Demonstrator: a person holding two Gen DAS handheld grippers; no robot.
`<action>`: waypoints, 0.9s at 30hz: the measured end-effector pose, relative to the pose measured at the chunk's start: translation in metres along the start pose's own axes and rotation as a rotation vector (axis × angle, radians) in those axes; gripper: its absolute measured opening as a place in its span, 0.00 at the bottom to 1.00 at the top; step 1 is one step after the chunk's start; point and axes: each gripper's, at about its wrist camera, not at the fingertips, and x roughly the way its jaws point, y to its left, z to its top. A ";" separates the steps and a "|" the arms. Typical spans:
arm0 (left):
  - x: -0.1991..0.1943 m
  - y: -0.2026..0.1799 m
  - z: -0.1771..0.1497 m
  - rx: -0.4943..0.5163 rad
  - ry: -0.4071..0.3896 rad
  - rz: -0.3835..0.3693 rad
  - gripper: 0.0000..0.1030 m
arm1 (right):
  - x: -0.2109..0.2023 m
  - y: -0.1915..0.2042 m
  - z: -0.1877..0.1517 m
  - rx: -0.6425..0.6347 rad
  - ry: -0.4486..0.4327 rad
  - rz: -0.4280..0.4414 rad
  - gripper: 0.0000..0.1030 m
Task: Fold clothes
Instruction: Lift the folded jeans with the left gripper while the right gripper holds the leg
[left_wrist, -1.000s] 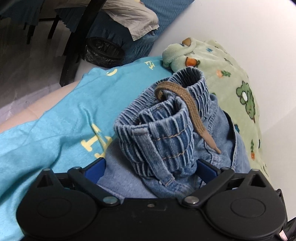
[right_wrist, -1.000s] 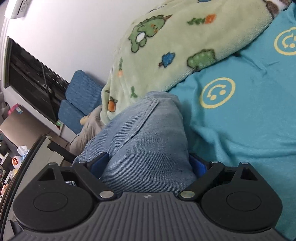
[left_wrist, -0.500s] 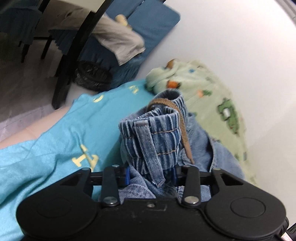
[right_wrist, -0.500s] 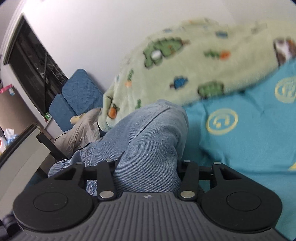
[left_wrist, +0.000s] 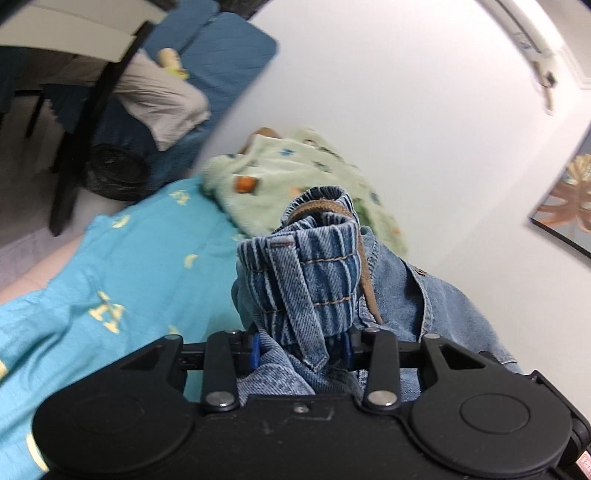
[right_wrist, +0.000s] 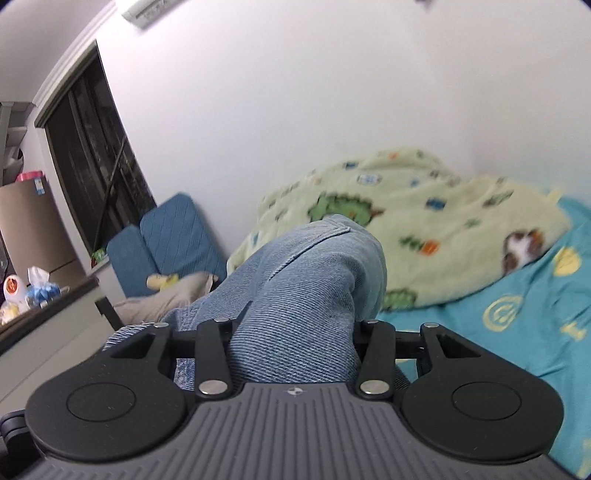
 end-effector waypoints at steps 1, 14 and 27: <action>-0.004 -0.010 -0.002 0.012 0.003 -0.018 0.34 | -0.013 -0.003 0.006 0.003 -0.016 -0.010 0.44; -0.009 -0.168 -0.082 0.201 0.150 -0.310 0.34 | -0.191 -0.077 0.069 0.005 -0.232 -0.170 0.44; 0.072 -0.332 -0.265 0.408 0.422 -0.656 0.34 | -0.351 -0.235 0.065 0.031 -0.422 -0.482 0.44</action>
